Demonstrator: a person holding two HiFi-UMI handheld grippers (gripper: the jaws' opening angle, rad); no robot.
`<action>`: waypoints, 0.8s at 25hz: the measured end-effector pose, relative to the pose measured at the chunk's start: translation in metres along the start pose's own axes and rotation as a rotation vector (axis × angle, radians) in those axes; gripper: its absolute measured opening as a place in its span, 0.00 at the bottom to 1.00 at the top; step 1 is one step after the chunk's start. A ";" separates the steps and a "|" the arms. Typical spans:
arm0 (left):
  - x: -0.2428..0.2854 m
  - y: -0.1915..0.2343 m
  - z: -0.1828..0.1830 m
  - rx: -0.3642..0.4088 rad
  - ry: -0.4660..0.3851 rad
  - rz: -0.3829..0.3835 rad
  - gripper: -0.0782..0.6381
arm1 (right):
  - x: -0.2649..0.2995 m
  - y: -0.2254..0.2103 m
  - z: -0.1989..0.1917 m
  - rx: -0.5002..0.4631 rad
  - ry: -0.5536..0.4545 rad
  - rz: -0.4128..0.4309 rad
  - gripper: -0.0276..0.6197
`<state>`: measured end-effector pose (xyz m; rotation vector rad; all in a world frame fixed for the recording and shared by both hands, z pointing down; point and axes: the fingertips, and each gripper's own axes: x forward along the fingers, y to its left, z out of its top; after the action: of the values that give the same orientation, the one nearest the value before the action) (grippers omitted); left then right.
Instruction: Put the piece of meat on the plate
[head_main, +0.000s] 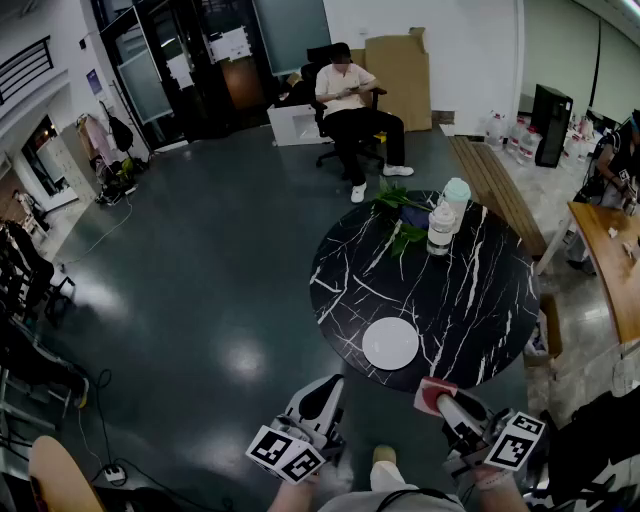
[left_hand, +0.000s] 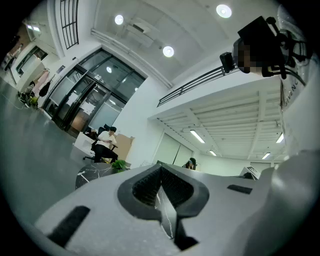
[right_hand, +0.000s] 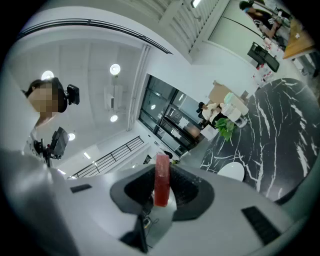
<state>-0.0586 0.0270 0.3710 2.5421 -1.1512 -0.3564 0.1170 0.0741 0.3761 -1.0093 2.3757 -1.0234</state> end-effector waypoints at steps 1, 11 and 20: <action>0.006 0.003 -0.001 0.005 0.000 0.001 0.12 | 0.002 -0.005 0.003 -0.004 0.001 -0.003 0.18; 0.035 0.045 -0.042 0.048 0.121 0.072 0.12 | 0.038 -0.062 -0.002 0.049 0.077 -0.069 0.18; 0.069 0.087 -0.077 0.071 0.179 0.056 0.12 | 0.080 -0.136 -0.031 0.097 0.217 -0.201 0.18</action>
<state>-0.0459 -0.0648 0.4689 2.5353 -1.1831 -0.0735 0.1091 -0.0354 0.4944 -1.1717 2.4009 -1.3707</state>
